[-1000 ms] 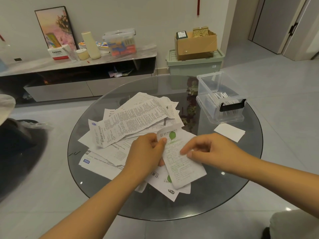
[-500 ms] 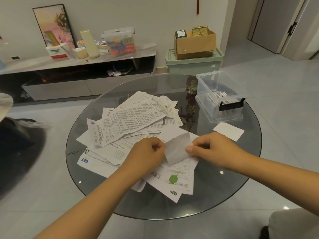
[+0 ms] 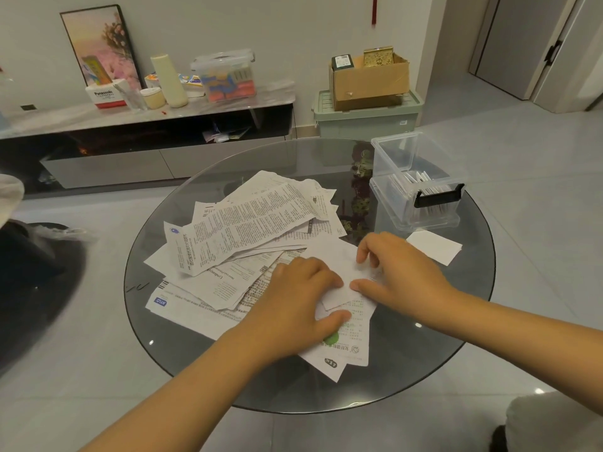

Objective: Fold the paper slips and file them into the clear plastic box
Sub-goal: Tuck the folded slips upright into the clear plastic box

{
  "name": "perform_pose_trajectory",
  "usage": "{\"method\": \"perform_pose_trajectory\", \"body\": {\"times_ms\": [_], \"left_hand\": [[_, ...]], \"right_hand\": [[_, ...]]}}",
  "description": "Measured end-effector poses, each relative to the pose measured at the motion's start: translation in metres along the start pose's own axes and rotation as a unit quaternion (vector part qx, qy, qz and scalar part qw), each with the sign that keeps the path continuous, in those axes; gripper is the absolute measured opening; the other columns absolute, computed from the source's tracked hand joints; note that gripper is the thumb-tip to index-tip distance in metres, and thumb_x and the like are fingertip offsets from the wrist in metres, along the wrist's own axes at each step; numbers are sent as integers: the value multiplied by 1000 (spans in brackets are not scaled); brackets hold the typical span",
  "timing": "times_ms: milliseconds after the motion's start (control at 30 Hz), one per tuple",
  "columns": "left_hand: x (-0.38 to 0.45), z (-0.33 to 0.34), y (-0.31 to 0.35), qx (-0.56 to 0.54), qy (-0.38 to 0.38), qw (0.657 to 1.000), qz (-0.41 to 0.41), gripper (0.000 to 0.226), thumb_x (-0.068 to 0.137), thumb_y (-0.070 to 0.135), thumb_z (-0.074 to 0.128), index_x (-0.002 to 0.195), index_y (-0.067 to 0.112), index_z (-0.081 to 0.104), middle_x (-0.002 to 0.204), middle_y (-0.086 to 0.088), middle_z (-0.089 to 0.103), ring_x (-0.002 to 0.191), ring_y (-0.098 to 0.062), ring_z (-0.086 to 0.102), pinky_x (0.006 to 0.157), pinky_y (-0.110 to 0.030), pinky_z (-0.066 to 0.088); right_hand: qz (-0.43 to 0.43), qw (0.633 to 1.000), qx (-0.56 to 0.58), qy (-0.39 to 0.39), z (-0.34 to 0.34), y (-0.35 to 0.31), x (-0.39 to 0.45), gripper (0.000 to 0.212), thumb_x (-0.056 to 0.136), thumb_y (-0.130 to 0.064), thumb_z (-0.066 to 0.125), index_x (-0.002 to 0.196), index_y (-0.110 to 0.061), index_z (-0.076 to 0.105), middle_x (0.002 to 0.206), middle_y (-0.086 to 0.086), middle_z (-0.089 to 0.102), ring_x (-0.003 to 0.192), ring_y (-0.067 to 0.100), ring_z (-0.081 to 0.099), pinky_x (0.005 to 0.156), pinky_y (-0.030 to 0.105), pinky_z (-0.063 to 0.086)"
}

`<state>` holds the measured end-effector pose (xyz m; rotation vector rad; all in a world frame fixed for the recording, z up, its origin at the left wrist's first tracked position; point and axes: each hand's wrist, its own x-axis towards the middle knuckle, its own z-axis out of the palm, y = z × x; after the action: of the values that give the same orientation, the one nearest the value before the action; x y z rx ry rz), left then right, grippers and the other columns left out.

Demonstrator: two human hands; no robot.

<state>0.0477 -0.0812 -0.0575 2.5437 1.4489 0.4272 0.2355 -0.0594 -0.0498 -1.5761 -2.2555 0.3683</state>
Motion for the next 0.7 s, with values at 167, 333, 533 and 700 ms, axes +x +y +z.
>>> {"method": "perform_pose_trajectory", "body": {"times_ms": [167, 333, 533, 700], "left_hand": [[3, -2, -3, 40, 15, 999, 13, 41, 86, 47, 47, 116, 22, 61, 114, 6, 58, 105, -16, 50, 90, -28, 30], [4, -7, 2, -11, 50, 998, -42, 31, 90, 35, 43, 91, 18, 69, 86, 5, 67, 81, -15, 58, 72, -32, 46], [10, -5, 0, -103, 88, 980, -143, 22, 90, 26, 57, 112, 27, 58, 101, 14, 51, 87, -2, 49, 75, -18, 39], [16, -3, -3, -137, 67, 972, -180, 37, 84, 27, 67, 119, 27, 53, 110, 10, 48, 87, -1, 49, 74, -14, 36]], "right_hand": [[-143, 989, -17, -28, 7, 7, -3, 47, 83, -54, 46, 116, -24, 62, 113, -12, 56, 114, 8, 38, 93, 22, 26], [-151, 988, -34, -18, 9, 10, 0, 41, 84, -51, 47, 109, -23, 65, 102, -11, 61, 106, 10, 41, 84, 21, 23], [-30, 996, 88, 10, 11, 1, 10, 12, 89, -28, 58, 100, -23, 59, 78, -16, 49, 81, 2, 42, 66, 20, 36], [-8, 996, 87, 10, 17, -3, 16, 31, 85, -32, 63, 113, -27, 51, 82, -10, 54, 87, 9, 42, 71, 25, 36]]}}
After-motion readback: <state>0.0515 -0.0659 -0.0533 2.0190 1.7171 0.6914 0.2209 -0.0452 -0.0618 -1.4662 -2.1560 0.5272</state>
